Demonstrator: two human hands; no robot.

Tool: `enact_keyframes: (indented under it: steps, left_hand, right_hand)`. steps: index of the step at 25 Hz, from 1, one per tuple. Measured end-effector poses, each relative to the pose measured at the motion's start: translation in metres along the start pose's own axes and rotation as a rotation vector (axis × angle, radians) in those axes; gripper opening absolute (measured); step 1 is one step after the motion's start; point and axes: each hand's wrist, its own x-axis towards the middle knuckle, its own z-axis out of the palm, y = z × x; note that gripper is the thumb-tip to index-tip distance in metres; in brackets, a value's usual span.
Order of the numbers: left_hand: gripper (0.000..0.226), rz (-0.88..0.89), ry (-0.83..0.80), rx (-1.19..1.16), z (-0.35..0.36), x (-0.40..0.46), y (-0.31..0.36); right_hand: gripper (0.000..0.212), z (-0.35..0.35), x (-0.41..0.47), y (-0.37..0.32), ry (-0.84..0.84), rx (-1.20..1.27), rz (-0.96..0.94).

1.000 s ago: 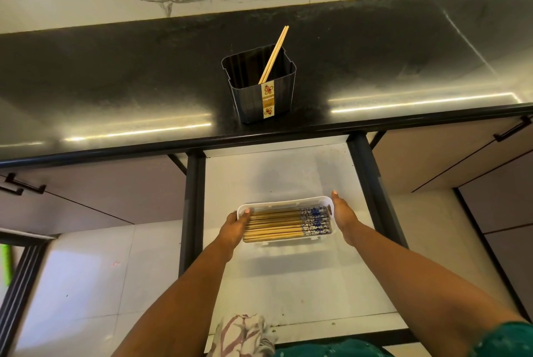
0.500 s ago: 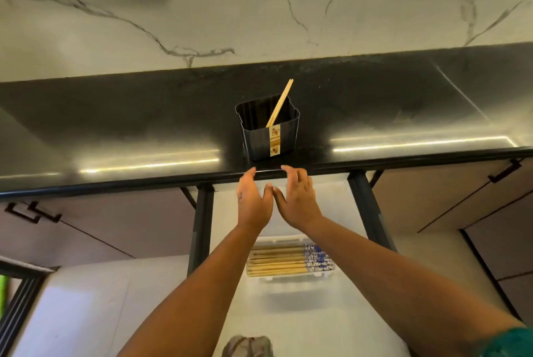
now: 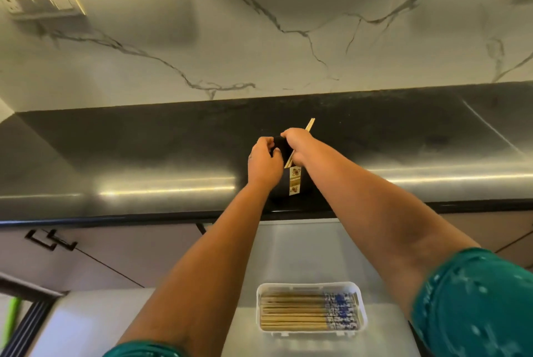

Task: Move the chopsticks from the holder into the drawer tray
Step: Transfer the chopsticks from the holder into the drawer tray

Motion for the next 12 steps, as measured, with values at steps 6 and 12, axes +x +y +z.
enact_keyframes:
  steps: [6,12]
  left_hand:
    - [0.029,0.019,0.011,0.053,0.008,-0.003,-0.016]
    - [0.027,0.165,0.118,0.031,-0.008,-0.011,0.009]
  right_hand:
    - [0.026,0.0,0.024,-0.011,0.016,-0.06,0.105]
    - [0.033,-0.011,-0.032,-0.025,0.009,-0.268,-0.391]
